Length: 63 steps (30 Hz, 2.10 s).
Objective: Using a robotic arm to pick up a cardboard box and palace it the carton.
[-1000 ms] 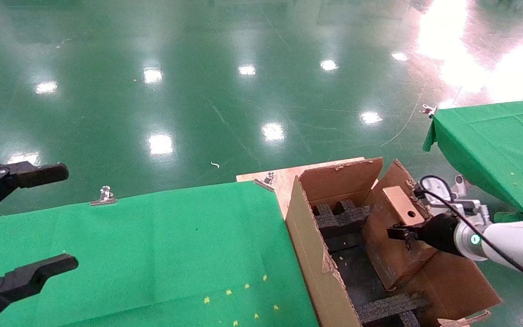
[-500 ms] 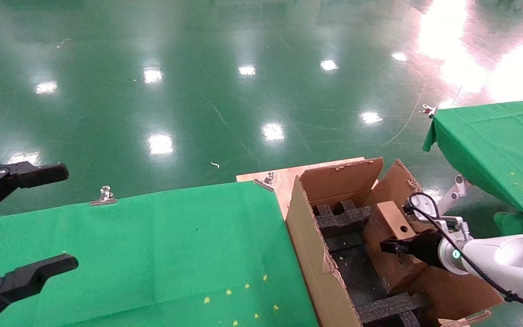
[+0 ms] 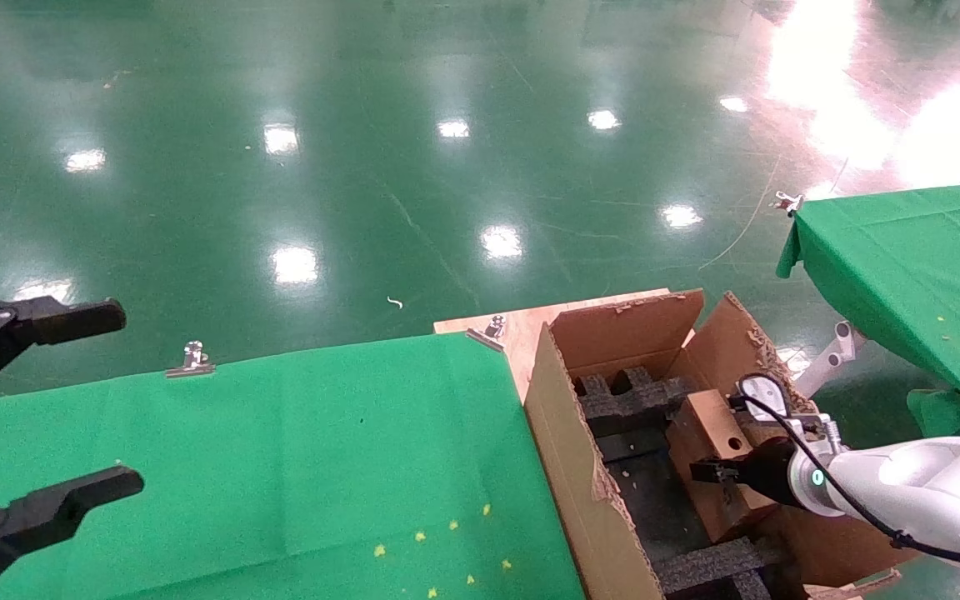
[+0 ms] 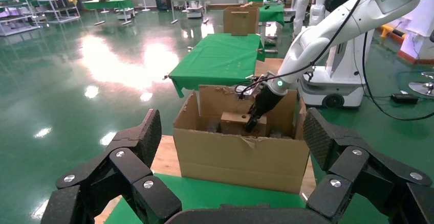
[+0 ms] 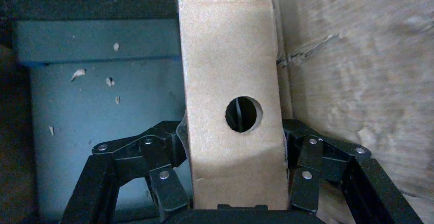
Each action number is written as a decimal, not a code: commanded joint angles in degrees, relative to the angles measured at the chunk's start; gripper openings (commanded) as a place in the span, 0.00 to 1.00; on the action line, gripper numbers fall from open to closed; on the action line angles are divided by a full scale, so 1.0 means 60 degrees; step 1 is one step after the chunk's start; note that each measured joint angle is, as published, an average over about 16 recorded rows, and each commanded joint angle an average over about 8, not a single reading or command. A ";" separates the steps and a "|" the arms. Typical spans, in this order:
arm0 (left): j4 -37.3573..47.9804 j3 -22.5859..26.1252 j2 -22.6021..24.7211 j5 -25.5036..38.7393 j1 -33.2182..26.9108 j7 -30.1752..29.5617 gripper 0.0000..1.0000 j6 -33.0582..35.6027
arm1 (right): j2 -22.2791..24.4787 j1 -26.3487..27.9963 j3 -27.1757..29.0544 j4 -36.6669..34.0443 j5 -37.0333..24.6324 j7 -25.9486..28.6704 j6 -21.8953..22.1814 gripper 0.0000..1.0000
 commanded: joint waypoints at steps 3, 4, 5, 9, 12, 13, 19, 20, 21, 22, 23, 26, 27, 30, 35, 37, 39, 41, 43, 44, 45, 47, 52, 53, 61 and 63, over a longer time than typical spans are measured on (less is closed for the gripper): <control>0.0001 0.0000 0.0000 -0.0001 0.0000 0.0000 1.00 0.0000 | -0.0118 0.0024 -0.0061 -0.0199 0.0294 -0.0276 -0.0003 0.42; 0.0001 0.0000 0.0000 -0.0001 0.0001 0.0000 1.00 -0.0001 | -0.0134 0.0025 -0.0071 -0.0224 0.0342 -0.0317 -0.0007 0.54; 0.0001 -0.0001 -0.0001 -0.0001 0.0001 0.0000 1.00 -0.0001 | -0.0147 0.0025 -0.0079 -0.0242 0.0379 -0.0346 -0.0011 0.67; 0.0002 -0.0001 -0.0001 -0.0002 0.0002 0.0000 1.00 -0.0001 | -0.0169 0.0022 -0.0095 -0.0268 0.0455 -0.0379 -0.0025 1.00; 0.0002 -0.0001 -0.0001 -0.0002 0.0002 0.0000 1.00 -0.0002 | -0.0158 0.0026 -0.0091 -0.0259 0.0454 -0.0353 -0.0032 1.00; 0.0002 -0.0001 -0.0001 -0.0002 0.0002 0.0000 1.00 -0.0002 | -0.0152 0.0031 -0.0088 -0.0258 0.0453 -0.0344 -0.0038 1.00; 0.0002 -0.0001 -0.0001 -0.0002 0.0002 0.0001 1.00 -0.0002 | -0.0112 0.0097 -0.0063 -0.0243 0.0463 -0.0324 -0.0088 1.00; 0.0002 -0.0001 -0.0001 -0.0002 0.0002 0.0001 1.00 -0.0002 | -0.0101 0.0109 -0.0059 -0.0226 0.0461 -0.0323 -0.0095 1.00; 0.0002 -0.0001 -0.0001 -0.0002 0.0002 0.0001 1.00 -0.0002 | -0.0088 0.0120 -0.0055 -0.0204 0.0460 -0.0322 -0.0101 1.00; 0.0002 -0.0001 -0.0001 -0.0002 0.0002 0.0001 1.00 -0.0002 | -0.0074 0.0127 -0.0052 -0.0177 0.0459 -0.0321 -0.0107 1.00; 0.0002 -0.0001 -0.0001 -0.0002 0.0002 0.0001 1.00 -0.0002 | -0.0057 0.0132 -0.0050 -0.0145 0.0460 -0.0320 -0.0114 1.00; 0.0002 -0.0001 -0.0001 -0.0002 0.0002 0.0001 1.00 -0.0002 | 0.0002 0.0143 -0.0046 -0.0028 0.0464 -0.0314 -0.0136 1.00; 0.0002 -0.0001 -0.0001 -0.0002 0.0002 0.0001 1.00 -0.0002 | 0.0026 0.0147 -0.0044 0.0017 0.0464 -0.0311 -0.0146 1.00; 0.0002 -0.0001 -0.0001 -0.0002 0.0002 0.0001 1.00 -0.0002 | 0.0104 0.0170 -0.0034 0.0158 0.0449 -0.0292 -0.0181 1.00; 0.0002 -0.0001 -0.0001 -0.0002 0.0002 0.0001 1.00 -0.0002 | 0.0248 0.0251 0.0015 0.0382 0.0331 -0.0233 -0.0208 1.00; 0.0002 -0.0001 -0.0001 -0.0002 0.0002 0.0001 1.00 -0.0002 | 0.0311 0.0301 0.0049 0.0470 0.0253 -0.0194 -0.0207 1.00; 0.0002 -0.0001 -0.0001 -0.0002 0.0002 0.0001 1.00 -0.0002 | 0.0377 0.0364 0.0095 0.0563 0.0160 -0.0146 -0.0201 1.00; 0.0002 -0.0001 -0.0001 -0.0002 0.0002 0.0001 1.00 -0.0002 | 0.0448 0.0439 0.0152 0.0672 0.0058 -0.0089 -0.0191 1.00; 0.0002 -0.0001 -0.0001 -0.0002 0.0002 0.0001 1.00 -0.0002 | 0.0526 0.0539 0.0228 0.0800 -0.0048 -0.0021 -0.0175 1.00; 0.0002 -0.0001 -0.0001 -0.0002 0.0002 0.0001 1.00 -0.0002 | 0.0566 0.0604 0.0275 0.0876 -0.0106 0.0011 -0.0165 1.00; 0.0002 -0.0001 -0.0001 -0.0002 0.0002 0.0001 1.00 -0.0002 | 0.0608 0.0681 0.0329 0.0961 -0.0165 0.0040 -0.0152 1.00; 0.0002 -0.0001 -0.0001 -0.0002 0.0002 0.0001 1.00 -0.0002 | 0.0695 0.0871 0.0457 0.1167 -0.0274 0.0087 -0.0126 1.00; 0.0002 -0.0001 -0.0001 -0.0002 0.0002 0.0001 1.00 -0.0002 | 0.0880 0.1534 0.0840 0.1910 -0.0249 0.0087 -0.0098 1.00; 0.0002 -0.0001 -0.0001 -0.0002 0.0002 0.0001 1.00 -0.0002 | 0.0890 0.1685 0.0906 0.2061 -0.0133 0.0013 -0.0081 1.00; 0.0002 -0.0001 -0.0001 -0.0002 0.0002 0.0001 1.00 -0.0002 | 0.0687 0.2959 0.1267 0.2592 0.2670 -0.1757 -0.0109 1.00; 0.0002 -0.0001 -0.0001 -0.0003 0.0002 0.0001 1.00 -0.0002 | 0.0655 0.3292 0.1412 0.2609 0.3749 -0.2423 -0.0388 1.00</control>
